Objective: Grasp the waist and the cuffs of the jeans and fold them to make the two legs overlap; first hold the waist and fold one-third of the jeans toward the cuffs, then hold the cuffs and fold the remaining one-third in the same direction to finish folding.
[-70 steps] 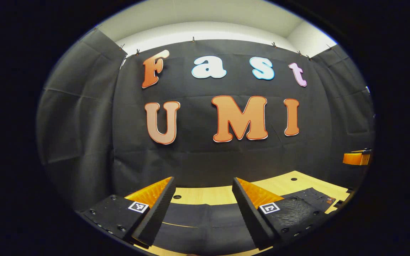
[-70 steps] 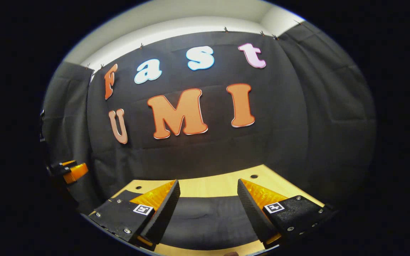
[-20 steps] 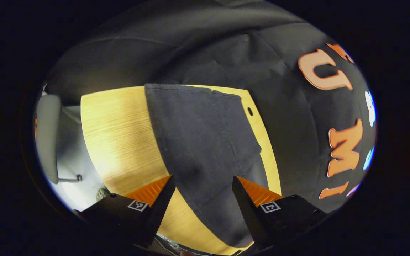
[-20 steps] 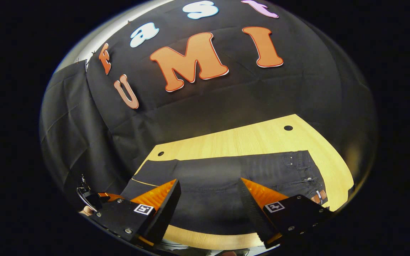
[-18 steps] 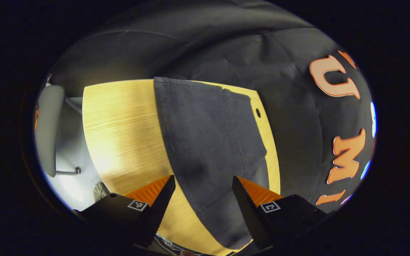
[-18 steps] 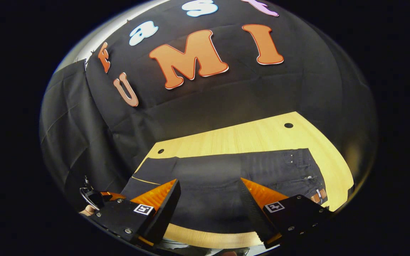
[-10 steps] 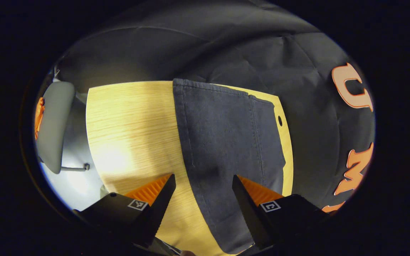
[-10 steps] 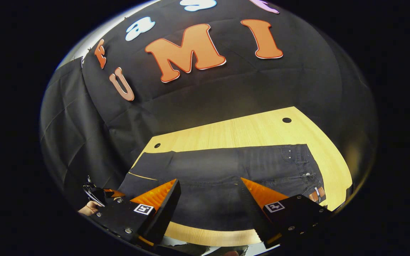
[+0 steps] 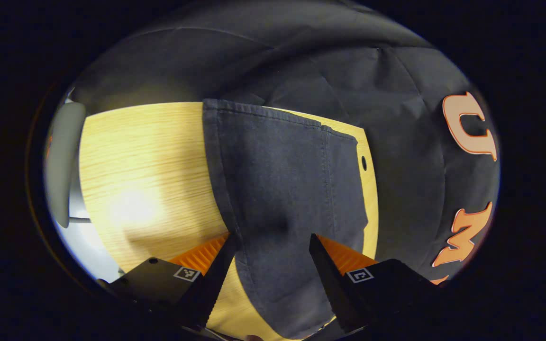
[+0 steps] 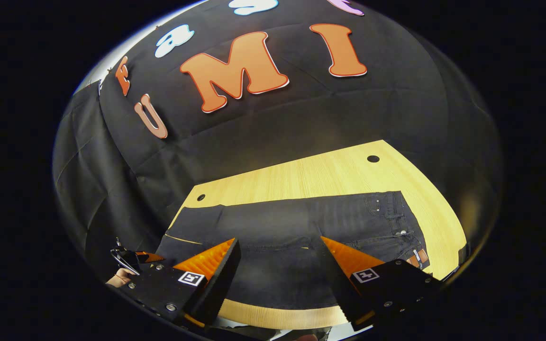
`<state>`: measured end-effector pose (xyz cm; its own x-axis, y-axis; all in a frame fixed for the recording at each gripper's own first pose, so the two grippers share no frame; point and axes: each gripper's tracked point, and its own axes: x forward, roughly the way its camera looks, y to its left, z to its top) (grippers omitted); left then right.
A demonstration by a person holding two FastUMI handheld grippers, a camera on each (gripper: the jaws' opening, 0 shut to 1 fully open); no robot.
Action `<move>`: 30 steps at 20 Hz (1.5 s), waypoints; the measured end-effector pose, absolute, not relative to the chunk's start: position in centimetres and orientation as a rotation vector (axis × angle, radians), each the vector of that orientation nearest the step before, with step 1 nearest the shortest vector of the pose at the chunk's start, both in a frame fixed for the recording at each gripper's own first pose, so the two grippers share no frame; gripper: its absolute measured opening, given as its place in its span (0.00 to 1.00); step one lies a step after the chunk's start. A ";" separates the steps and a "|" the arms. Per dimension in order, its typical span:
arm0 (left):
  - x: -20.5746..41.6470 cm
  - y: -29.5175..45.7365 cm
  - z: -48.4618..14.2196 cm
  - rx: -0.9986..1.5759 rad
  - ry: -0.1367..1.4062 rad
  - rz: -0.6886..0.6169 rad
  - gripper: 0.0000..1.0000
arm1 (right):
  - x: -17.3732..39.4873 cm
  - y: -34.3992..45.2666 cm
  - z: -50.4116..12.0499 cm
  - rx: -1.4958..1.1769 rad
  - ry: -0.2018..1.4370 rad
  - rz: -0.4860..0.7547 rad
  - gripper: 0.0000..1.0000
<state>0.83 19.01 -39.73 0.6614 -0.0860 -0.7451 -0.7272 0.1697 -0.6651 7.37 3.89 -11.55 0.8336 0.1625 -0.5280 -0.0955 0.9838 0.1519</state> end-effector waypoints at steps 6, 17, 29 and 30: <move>6.7 17.2 -39.1 -1.394 0.641 0.350 0.96 | 6.8 3.2 -11.2 0.152 0.578 0.098 0.97; 9.0 13.5 -41.7 -1.451 0.712 0.336 0.04 | 3.8 1.0 -11.9 0.265 0.578 0.035 0.98; 1.3 16.2 -39.4 -1.433 0.723 0.390 0.04 | -3.1 -14.6 -22.7 0.972 0.608 -0.371 0.98; 1.2 16.2 -39.3 -1.433 0.724 0.386 0.03 | -3.6 -15.4 -24.7 0.978 0.632 -0.408 0.98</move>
<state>1.24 16.19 -39.31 0.7331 -0.1778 -0.6565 -0.6444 0.1272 -0.7540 -3.57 -15.36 -24.71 0.7510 -0.0399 -0.6591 0.5839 0.5063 0.6346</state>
